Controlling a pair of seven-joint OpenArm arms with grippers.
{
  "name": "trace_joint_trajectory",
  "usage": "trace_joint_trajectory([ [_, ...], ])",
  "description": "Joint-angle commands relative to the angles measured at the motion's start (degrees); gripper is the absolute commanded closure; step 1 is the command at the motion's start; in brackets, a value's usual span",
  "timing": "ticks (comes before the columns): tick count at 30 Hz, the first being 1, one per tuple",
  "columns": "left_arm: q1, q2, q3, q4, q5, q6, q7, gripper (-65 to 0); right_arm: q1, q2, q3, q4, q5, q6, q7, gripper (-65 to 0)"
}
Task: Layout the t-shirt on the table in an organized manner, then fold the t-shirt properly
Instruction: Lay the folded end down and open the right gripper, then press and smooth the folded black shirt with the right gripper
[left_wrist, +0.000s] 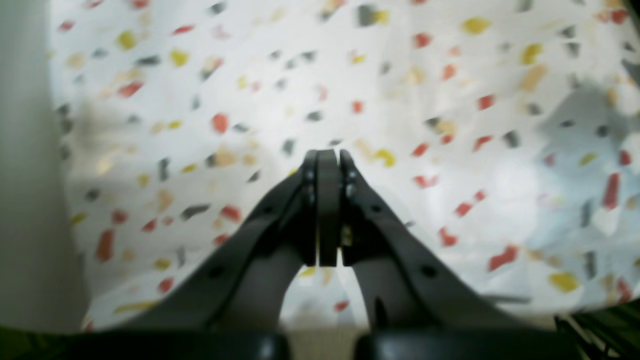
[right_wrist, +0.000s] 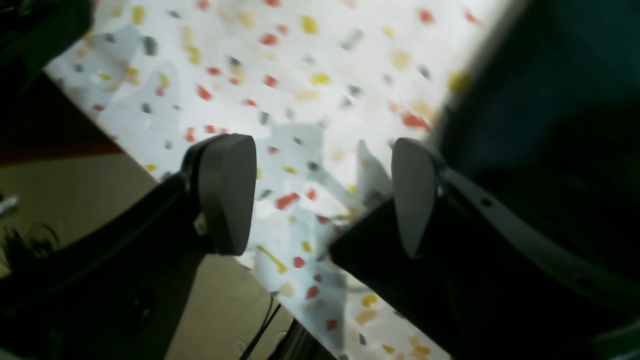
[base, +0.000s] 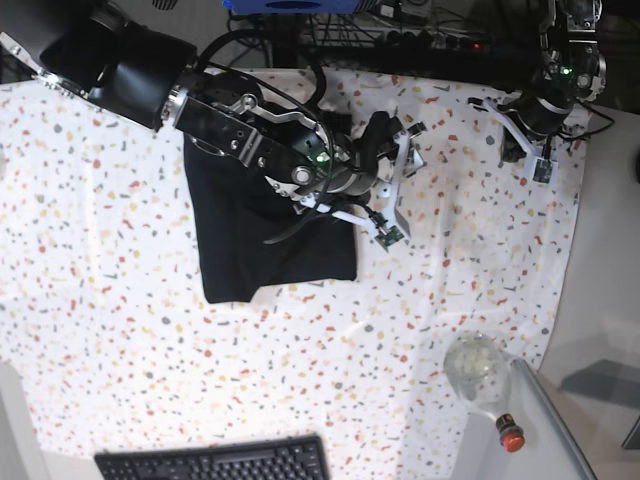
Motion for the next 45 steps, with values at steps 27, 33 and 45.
trace_joint_trajectory([
  [27,-0.6,2.9,-22.6,-5.2,-0.4,-14.1,-1.3,0.0,-15.2,16.5,35.2,15.1,0.1,-11.3,-0.8,0.0],
  [33,-0.6,3.0,-22.5,-5.2,-0.4,-14.1,-1.3,0.0,-15.0,15.7,31.0,8.1,0.1,-8.1,3.8,0.0],
  [45,-0.6,3.1,-22.4,-5.3,-0.4,-14.1,-1.3,0.0,-8.5,7.4,28.3,-0.2,0.1,-7.8,3.9,0.0],
])
